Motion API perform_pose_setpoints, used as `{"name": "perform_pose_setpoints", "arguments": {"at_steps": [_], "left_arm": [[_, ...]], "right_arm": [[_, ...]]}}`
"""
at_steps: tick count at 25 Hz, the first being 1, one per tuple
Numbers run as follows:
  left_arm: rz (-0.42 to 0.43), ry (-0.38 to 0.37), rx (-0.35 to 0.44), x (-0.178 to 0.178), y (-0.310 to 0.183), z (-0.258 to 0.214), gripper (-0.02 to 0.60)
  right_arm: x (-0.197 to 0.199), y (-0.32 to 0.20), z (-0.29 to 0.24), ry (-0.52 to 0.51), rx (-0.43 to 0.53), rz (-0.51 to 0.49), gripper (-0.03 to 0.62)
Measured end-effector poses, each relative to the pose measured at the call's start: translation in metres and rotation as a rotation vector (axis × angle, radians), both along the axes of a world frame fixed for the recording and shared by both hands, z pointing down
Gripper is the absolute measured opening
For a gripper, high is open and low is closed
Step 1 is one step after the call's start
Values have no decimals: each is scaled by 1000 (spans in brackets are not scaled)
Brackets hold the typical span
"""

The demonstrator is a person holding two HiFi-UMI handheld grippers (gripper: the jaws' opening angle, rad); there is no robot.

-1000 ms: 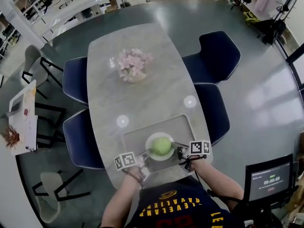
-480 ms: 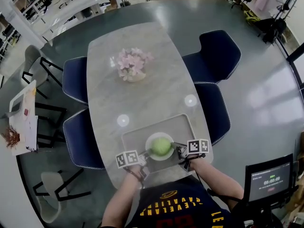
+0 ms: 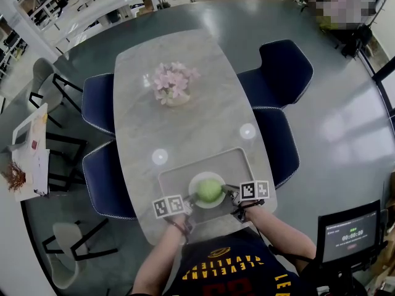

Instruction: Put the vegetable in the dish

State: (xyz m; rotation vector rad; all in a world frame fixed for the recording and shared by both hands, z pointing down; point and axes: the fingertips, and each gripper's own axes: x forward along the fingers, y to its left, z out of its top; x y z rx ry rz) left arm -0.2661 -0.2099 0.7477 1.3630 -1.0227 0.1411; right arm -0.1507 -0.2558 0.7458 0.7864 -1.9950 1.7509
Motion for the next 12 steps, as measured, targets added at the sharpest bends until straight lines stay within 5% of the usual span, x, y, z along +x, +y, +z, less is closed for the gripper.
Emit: {"name": "perform_pose_setpoints", "arguments": {"at_steps": [12], "left_arm": [[76,-117,18,0,0,1,69]], "right_arm": [[1,-2,0,136,130,-133,50]]}}
